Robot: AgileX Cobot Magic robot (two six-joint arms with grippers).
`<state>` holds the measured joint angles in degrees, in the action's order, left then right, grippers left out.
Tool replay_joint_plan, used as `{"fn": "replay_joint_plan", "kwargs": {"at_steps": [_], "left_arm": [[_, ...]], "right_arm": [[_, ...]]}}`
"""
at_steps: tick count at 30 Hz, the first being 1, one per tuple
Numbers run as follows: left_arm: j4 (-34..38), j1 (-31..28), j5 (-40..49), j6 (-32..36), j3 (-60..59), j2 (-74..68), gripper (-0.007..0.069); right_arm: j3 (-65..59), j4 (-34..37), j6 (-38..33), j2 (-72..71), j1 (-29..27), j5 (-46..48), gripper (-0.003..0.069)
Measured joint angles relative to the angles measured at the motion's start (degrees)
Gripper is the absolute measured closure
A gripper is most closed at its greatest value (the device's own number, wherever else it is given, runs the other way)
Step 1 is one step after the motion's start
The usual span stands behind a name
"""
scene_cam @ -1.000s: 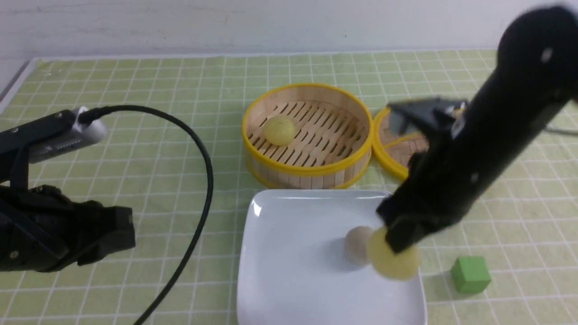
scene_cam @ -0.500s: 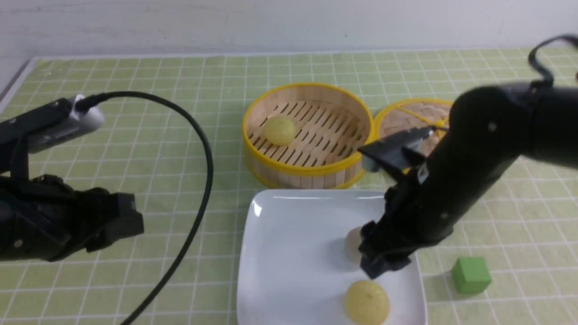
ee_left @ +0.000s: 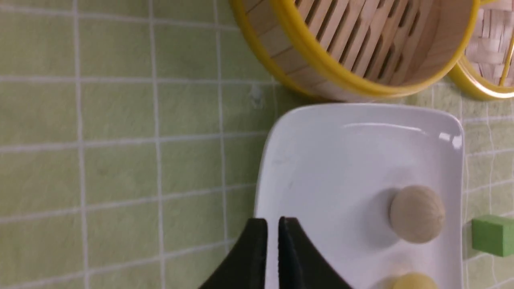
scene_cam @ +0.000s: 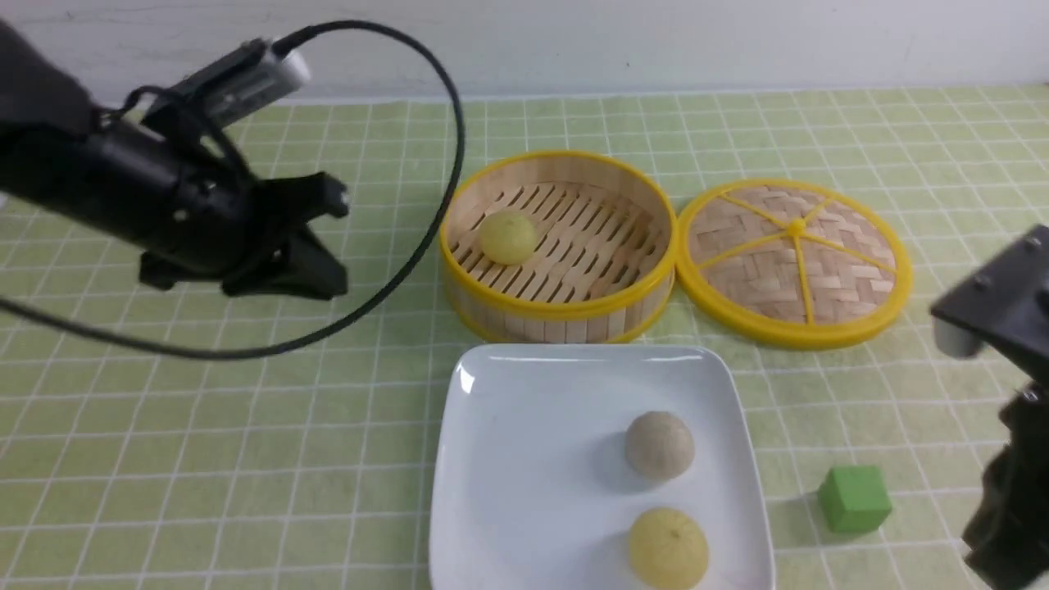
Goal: Put the steamed buns into the plate on the green tablecloth.
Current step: 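Reach into the bamboo steamer and grasp a bun with the left gripper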
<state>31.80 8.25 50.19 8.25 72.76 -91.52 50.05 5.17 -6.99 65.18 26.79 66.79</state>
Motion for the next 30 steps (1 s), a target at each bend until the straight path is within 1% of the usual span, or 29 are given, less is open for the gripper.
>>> {"fn": "replay_joint_plan", "kwargs": {"at_steps": [2, 3, 4, 5, 6, 7, 8, 9, 10, 12, 14, 15, 16, 19, 22, 27, 30], "left_arm": [[-0.4, 3.6, 0.0, -0.3, 5.8, -5.6, 0.0424], [-0.4, 4.2, 0.0, -0.3, 7.0, -6.6, 0.0407], [-0.7, 6.7, -0.2, -0.4, 12.0, -10.6, 0.0341], [-0.8, 8.2, -1.0, -1.2, 15.6, -13.2, 0.0297], [-0.8, 8.5, -1.2, -1.3, 16.2, -13.7, 0.0290], [-1.2, 10.4, -2.6, -2.3, 20.2, -17.3, 0.0249], [-2.2, 11.7, -3.4, -2.9, 23.7, -20.4, 0.0223], [-2.4, 11.9, -3.4, -3.1, 24.3, -21.0, 0.0220], [-4.9, 13.0, -3.4, -4.1, 28.7, -24.8, 0.0204], [-8.4, 13.6, -2.9, -6.4, 33.7, -28.9, 0.0198], [-11.7, 13.8, -2.8, -9.0, 37.6, -32.1, 0.0199], [-11.7, 13.8, -2.8, -9.3, 38.0, -32.1, 0.0200], [-14.0, 13.9, -2.6, -11.0, 40.8, -34.4, 0.0208], [-19.9, 14.6, -1.9, -12.4, 44.3, -37.6, 0.0238], [-24.8, 15.9, -2.0, -13.6, 45.3, -39.6, 0.0271], [-28.3, 17.3, -3.2, -13.7, 45.7, -41.1, 0.0330], [-30.3, 18.3, -3.1, -13.7, 45.7, -41.0, 0.0480]], "right_arm": [[-3.4, 0.0, 0.0, -2.7, 0.0, -3.6, 0.0673], [-3.6, 0.0, 0.0, -3.0, 0.0, -3.9, 0.0673], [-5.1, 0.0, 0.0, -3.9, 0.0, -5.6, 0.0673], [-5.5, 0.0, 0.1, -4.1, 0.0, -6.2, 0.0672], [-5.5, 0.0, 0.1, -4.2, 0.0, -6.3, 0.0672], [-5.8, -0.1, 0.1, -4.2, 0.0, -7.2, 0.0672], [-5.9, -0.1, 0.1, -4.2, 0.0, -7.8, 0.0672], [-5.9, -0.1, 0.1, -4.2, 0.0, -7.9, 0.0672], [-5.9, -0.1, 0.1, -4.2, 0.0, -8.3, 0.0672], [-5.9, 0.1, 0.1, -4.2, 0.0, -8.3, 0.0671], [-5.9, 0.4, 0.1, -4.2, 0.0, -8.3, 0.0670], [-5.9, 0.4, 0.1, -4.2, 0.0, -8.3, 0.0670], [-5.9, 0.6, 0.1, -4.2, -0.1, -8.3, 0.0670], [-5.9, 0.9, 0.1, -4.2, -0.1, -8.6, 0.0669], [-5.9, 1.0, 0.1, -4.2, -0.1, -8.9, 0.0667], [-5.9, 1.2, 0.1, -4.2, -0.1, -9.1, 0.0664], [-5.9, 1.2, 0.1, -4.2, -0.1, -9.2, 0.0661]]}}
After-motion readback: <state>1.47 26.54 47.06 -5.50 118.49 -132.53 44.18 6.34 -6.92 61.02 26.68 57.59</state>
